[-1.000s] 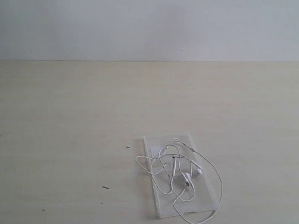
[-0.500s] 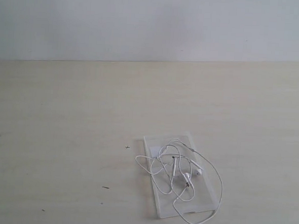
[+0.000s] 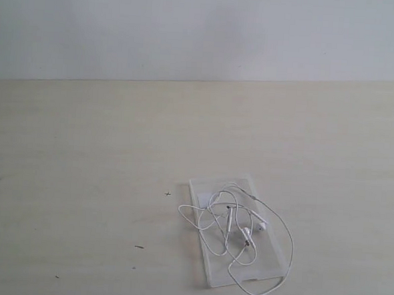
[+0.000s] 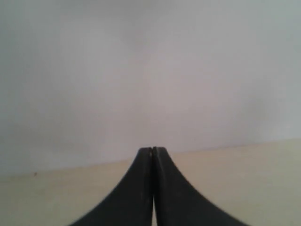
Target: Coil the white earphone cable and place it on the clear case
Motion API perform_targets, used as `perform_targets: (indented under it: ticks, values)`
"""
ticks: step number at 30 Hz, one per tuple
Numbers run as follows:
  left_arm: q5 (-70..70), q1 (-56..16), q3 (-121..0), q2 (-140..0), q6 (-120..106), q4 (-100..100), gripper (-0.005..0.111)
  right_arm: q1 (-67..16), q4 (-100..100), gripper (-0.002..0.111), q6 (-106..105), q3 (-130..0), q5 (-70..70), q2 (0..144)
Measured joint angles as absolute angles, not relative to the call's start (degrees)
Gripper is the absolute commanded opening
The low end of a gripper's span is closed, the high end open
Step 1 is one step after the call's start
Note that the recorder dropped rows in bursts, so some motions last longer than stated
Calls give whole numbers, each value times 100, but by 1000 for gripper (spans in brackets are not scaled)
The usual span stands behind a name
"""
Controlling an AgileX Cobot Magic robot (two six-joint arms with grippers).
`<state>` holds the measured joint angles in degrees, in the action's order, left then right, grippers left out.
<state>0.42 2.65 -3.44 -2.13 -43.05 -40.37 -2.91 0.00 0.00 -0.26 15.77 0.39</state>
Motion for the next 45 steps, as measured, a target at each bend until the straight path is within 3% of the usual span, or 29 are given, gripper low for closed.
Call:
perform_targets:
  ticks: [13,21,45]
  values:
    - [1325,558,-13,-39,-343,-1353,0,-291,0,0,0,-26,1586,39]
    - [1972,558,-2,-39,-184,-410,0,-291,0,0,0,-26,1586,39]
    - [2046,558,-2,-39,-184,-326,0,-291,0,0,0,-26,1586,39]
